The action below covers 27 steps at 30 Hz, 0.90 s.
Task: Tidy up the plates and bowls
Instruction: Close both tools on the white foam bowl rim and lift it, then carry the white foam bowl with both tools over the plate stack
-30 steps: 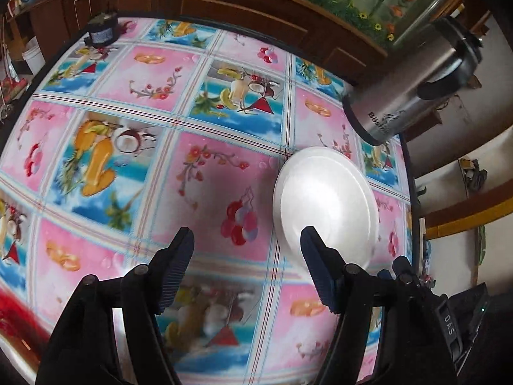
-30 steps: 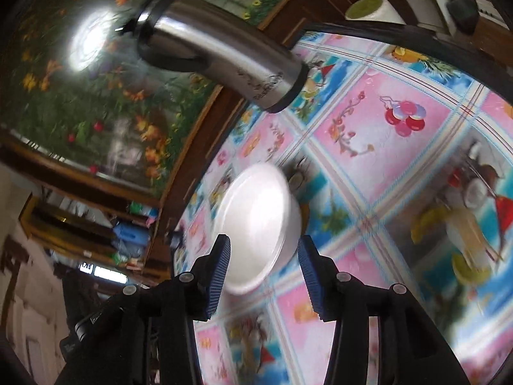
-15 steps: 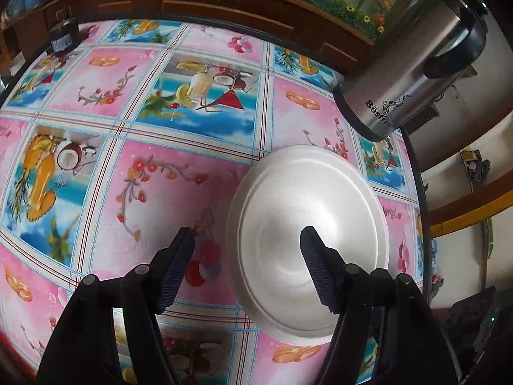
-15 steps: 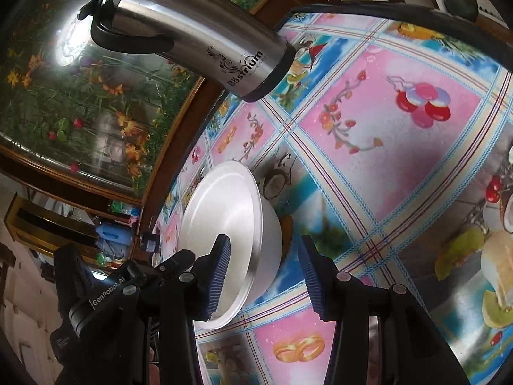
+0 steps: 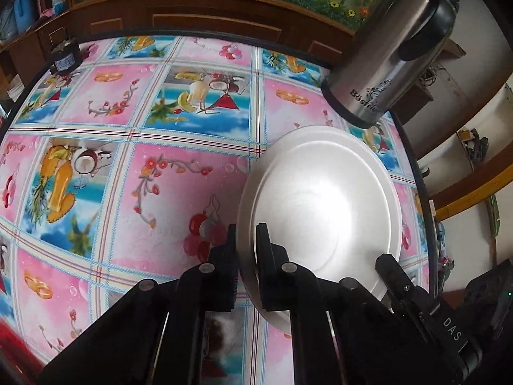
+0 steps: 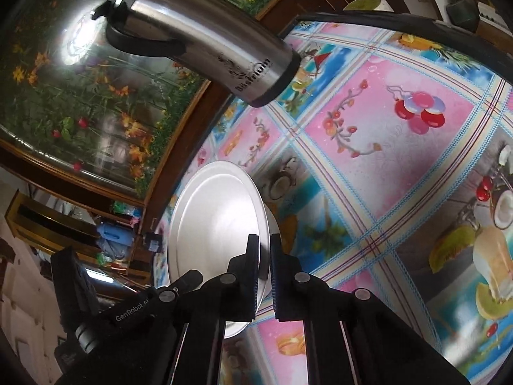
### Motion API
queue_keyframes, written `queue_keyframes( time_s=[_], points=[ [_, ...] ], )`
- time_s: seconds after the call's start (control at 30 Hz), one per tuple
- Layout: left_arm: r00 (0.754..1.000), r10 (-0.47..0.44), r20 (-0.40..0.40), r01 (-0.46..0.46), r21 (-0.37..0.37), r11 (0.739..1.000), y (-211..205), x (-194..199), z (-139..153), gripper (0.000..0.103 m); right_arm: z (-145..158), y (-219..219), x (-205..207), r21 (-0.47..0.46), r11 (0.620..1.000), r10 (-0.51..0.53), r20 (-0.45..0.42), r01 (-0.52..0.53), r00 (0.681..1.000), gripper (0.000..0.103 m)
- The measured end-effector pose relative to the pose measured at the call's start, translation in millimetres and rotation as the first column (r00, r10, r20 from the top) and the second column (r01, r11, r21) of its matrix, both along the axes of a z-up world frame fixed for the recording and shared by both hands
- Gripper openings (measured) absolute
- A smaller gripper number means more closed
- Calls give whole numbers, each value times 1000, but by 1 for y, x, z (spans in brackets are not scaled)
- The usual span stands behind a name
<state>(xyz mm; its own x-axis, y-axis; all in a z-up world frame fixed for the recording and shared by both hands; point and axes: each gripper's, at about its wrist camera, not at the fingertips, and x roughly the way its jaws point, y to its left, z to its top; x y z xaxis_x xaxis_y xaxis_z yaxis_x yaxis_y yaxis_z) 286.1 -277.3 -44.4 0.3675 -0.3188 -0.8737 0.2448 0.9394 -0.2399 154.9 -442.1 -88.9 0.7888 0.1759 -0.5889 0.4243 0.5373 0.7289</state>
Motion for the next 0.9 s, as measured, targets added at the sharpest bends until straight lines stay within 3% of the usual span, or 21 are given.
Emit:
queue_keyframes(
  time_s=[0.2,0.5,0.73,0.9],
  points=[
    [1000,-3,-8,2,-28,1000,21,-28,15,7,12,13,-25,12,1000,22,34,-23,999,7],
    [998,34,44,-28,-123,992,77,-111,44,7,42,53,-94,-32,997,71,84,-69,994,7],
    [982,134,133,-104,-213,971,169,-192,59,7,76,122,-145,-155,973,189,121,-170,974,7],
    [955,197,220,-159,-182,970,234,-230,72,8,89,184,-161,-195,940,308,132,-280,942,7]
  ],
)
